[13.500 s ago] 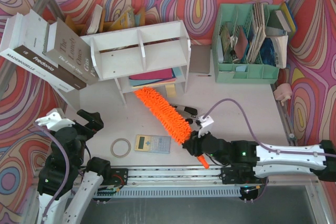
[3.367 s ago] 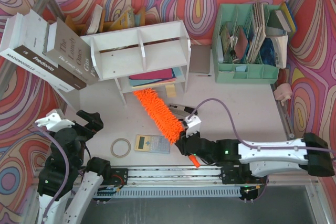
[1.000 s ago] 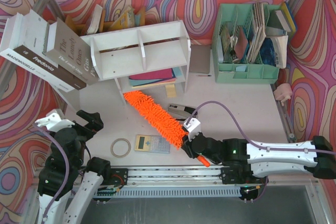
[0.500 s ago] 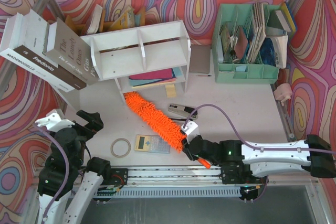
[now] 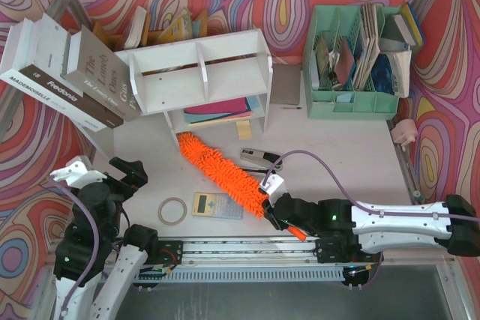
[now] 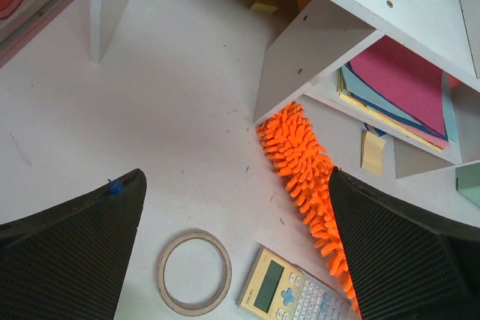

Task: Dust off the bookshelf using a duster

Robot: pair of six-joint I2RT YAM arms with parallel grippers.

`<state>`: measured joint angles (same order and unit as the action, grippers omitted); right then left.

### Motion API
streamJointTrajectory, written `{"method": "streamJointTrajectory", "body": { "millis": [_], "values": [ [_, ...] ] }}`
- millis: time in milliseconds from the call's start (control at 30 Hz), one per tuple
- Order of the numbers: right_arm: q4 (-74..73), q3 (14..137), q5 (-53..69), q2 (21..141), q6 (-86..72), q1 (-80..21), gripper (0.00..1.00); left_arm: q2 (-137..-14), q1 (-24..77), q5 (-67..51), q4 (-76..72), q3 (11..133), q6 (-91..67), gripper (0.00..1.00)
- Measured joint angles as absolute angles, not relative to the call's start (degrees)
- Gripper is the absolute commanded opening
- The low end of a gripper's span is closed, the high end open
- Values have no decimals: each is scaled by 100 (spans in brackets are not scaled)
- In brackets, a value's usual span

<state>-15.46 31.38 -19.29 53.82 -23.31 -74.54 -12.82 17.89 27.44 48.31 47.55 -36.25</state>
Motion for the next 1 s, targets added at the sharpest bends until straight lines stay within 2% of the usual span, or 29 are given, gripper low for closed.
{"method": "streamJointTrajectory", "body": {
  "millis": [633,1000],
  "values": [
    [-2488,3741,-1363,4582,-1835,-7509,0,-1417,1789,2744,4831,4755,-3625,98],
    [-2521,4523,-1780,4206,-1483,-7509,0,-1450,1789,2744,4831,4755,-3625,98]
  ]
}}
